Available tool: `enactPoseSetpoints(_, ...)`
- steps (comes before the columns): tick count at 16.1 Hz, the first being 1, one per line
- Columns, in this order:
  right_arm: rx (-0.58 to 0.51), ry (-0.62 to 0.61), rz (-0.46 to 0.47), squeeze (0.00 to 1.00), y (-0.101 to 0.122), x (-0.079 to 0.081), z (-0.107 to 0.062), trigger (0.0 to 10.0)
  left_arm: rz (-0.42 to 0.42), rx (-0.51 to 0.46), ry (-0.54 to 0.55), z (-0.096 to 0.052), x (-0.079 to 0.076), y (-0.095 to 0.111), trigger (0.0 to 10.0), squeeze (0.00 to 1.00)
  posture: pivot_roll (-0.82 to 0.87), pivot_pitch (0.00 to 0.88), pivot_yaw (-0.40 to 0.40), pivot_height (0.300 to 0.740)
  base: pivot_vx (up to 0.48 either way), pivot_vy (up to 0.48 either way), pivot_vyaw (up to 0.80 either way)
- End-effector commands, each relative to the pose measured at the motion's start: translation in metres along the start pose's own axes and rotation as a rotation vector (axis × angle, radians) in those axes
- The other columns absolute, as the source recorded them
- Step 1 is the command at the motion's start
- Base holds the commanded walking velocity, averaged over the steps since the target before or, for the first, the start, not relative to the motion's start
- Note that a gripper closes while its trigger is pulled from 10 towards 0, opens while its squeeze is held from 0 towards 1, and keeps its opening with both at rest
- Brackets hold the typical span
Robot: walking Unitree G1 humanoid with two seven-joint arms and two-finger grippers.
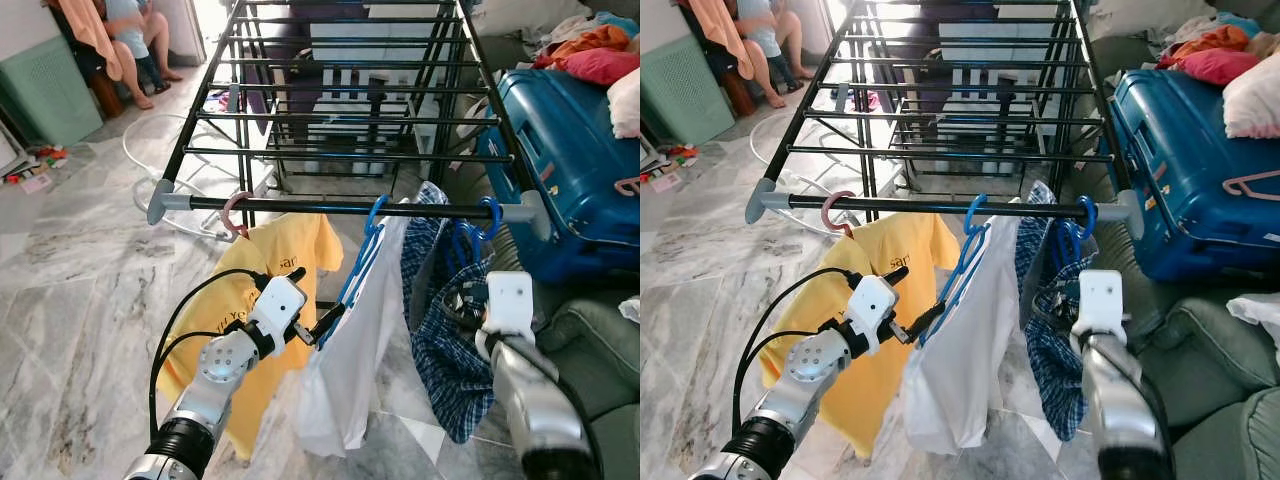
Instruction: Hang hanger
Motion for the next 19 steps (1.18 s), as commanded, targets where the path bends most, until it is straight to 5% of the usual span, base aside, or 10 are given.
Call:
enactPoseSetpoints(1, 0.024, 0.024, 0.004, 0.00, -0.006, -0.002, 0.004, 0.0, 0.005, 0.036, -0.011, -0.003, -0.001, -0.006, 10.0, 0.00, 0.08, 0.094, 0.026, 0.740, 0.000, 0.000, 0.00)
enactPoseSetpoints(5, 0.020, 0.085, -0.061, 0.00, 0.001, -0.014, 0.020, 0.0, 0.006, 0.043, 0.007, -0.006, 0.001, -0.009, 10.0, 0.00, 0.09, 0.097, 0.013, 0.740, 0.000, 0.000, 0.00)
enactPoseSetpoints(19, 0.001, 0.113, -0.026, 0.00, -0.006, -0.014, 0.018, 0.0, 0.002, 0.046, 0.016, -0.005, 0.000, -0.011, 10.0, 0.00, 0.08, 0.093, 0.007, 0.740, 0.000, 0.000, 0.00)
Point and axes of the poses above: a point about 5 cm out from each wrist's last joint towards the gripper, its own z axis pointing out of the wrist towards the gripper, its own y axis along the axis of the wrist's last joint, x = y × z, the point moved 3 cm from there along z, pointing out of the wrist towards the gripper, and after that the axes turned 14 degrees about -z, right-handed, at the moved point
